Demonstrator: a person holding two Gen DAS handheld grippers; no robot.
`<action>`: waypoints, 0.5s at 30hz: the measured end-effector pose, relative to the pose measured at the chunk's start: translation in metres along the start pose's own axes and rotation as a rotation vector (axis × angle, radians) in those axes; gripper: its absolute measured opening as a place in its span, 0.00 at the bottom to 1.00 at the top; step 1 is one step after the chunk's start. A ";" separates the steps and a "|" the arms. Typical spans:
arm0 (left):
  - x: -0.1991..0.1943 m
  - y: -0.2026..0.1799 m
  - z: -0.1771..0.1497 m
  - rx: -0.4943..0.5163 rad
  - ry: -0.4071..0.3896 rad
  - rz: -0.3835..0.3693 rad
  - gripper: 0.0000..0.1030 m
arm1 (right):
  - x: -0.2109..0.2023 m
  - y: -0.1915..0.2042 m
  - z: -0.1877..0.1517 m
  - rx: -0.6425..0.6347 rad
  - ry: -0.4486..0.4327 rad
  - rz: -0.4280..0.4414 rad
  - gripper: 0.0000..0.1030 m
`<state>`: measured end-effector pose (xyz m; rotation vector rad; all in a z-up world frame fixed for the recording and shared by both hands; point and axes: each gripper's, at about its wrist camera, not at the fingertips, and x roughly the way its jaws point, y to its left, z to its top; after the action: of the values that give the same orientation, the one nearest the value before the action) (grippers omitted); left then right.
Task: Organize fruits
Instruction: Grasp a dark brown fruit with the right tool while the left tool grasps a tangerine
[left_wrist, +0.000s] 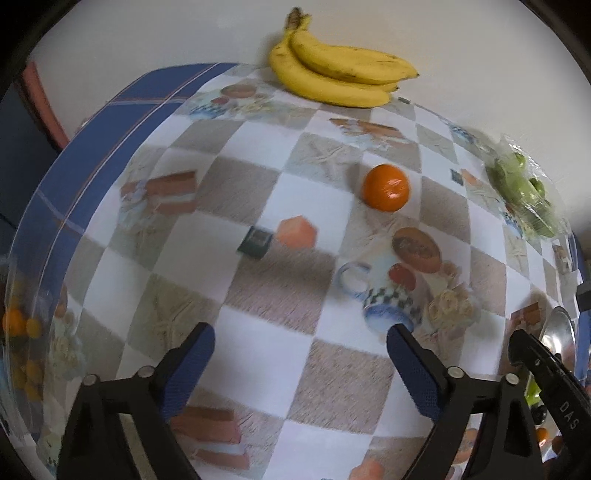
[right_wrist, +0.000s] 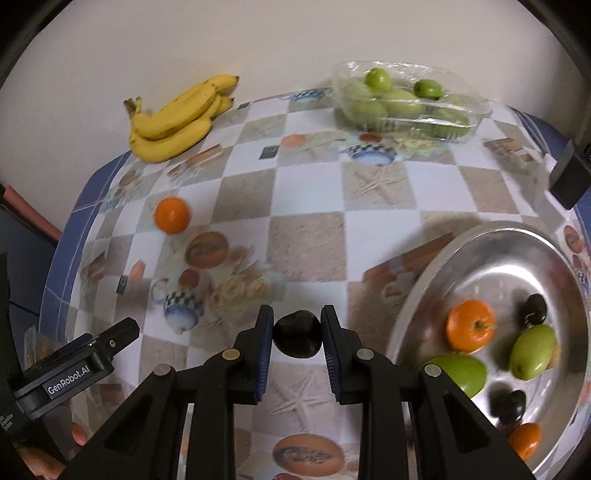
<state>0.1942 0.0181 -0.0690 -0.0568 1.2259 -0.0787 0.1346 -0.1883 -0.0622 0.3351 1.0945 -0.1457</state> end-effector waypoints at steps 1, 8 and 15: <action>0.001 -0.004 0.003 0.013 -0.002 -0.002 0.91 | 0.000 -0.003 0.002 0.006 -0.003 0.001 0.26; 0.010 -0.032 0.035 0.102 -0.010 -0.020 0.82 | -0.005 -0.010 0.018 0.013 -0.031 -0.006 0.26; 0.018 -0.054 0.065 0.175 -0.026 -0.022 0.72 | 0.003 -0.008 0.037 -0.016 -0.039 -0.019 0.26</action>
<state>0.2596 -0.0370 -0.0593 0.0811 1.1883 -0.2030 0.1650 -0.2079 -0.0509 0.3070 1.0604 -0.1596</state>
